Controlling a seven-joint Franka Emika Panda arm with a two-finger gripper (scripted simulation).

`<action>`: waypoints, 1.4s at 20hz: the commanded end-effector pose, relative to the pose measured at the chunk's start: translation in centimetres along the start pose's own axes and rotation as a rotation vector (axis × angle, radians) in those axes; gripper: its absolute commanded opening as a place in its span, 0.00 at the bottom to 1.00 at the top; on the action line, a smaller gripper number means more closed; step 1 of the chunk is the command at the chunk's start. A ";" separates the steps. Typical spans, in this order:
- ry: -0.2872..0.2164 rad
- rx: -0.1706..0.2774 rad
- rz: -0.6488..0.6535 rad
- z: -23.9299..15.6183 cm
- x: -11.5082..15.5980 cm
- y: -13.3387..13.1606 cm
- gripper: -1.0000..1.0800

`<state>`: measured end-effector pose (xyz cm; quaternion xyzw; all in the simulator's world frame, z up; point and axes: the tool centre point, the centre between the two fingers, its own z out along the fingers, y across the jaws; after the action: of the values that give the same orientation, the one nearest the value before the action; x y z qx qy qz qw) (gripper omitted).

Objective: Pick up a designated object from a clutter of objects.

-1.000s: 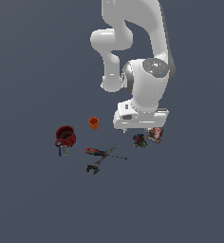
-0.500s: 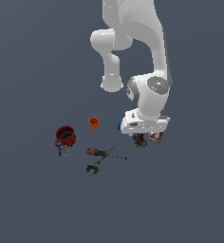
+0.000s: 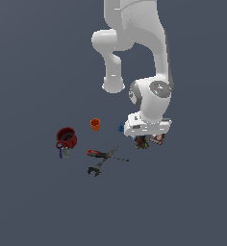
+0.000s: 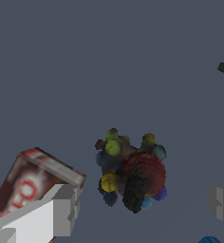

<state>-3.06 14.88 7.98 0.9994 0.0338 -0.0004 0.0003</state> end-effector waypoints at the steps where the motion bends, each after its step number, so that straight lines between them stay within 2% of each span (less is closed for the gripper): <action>1: 0.000 0.000 0.000 0.4 0.0 0.0 0.96; 10: 0.000 0.000 0.000 4.1 -0.1 0.0 0.96; 16: 0.001 0.000 0.000 5.0 -0.1 0.0 0.96; 17: 0.001 0.000 0.000 5.0 -0.1 0.0 0.00; 28: 0.010 0.002 -0.001 4.4 0.2 -0.2 0.00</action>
<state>-2.93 15.05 3.52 0.9994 0.0343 0.0042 -0.0008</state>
